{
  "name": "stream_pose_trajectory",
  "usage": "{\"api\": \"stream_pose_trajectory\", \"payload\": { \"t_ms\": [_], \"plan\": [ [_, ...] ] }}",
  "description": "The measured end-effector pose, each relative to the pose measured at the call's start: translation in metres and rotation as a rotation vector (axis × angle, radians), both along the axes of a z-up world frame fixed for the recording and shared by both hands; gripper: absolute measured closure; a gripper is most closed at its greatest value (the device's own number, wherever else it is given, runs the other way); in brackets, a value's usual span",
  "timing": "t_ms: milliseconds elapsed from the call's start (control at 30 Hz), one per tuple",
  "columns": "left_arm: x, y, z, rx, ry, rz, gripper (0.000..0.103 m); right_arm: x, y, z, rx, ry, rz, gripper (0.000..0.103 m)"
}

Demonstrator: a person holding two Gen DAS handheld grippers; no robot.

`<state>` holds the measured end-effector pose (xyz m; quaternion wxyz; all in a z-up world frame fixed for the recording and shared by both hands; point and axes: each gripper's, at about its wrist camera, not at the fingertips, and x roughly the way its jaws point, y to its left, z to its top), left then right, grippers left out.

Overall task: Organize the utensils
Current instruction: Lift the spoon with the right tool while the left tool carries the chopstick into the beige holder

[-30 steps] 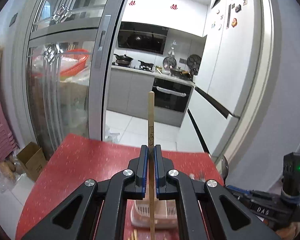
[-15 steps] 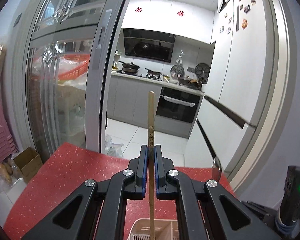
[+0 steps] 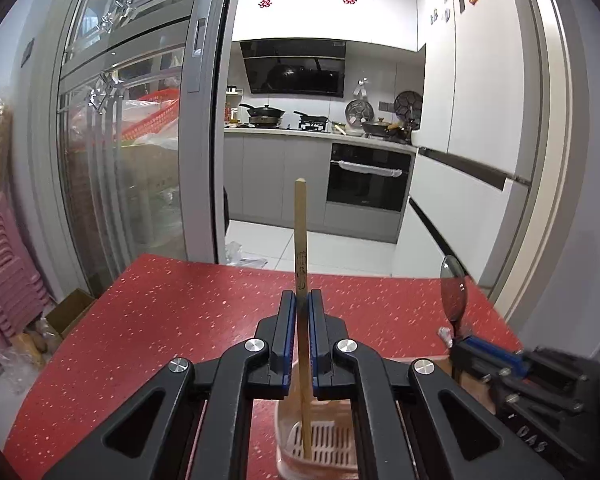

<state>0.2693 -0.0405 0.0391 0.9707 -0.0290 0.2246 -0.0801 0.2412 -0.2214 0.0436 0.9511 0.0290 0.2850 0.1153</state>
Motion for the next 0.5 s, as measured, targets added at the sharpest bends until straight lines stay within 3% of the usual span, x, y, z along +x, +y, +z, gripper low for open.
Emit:
{"api": "stream_pose_trajectory", "payload": {
  "t_ms": [300, 500],
  "plan": [
    [-0.003, 0.000, -0.009, 0.037, 0.047, 0.003, 0.073, -0.005, -0.001, 0.000, 0.013, 0.035, 0.006, 0.090],
    [-0.012, 0.008, -0.014, 0.019, 0.081, 0.011, 0.073, -0.015, -0.001, 0.009, 0.019, 0.028, 0.009, 0.086]
  ]
}}
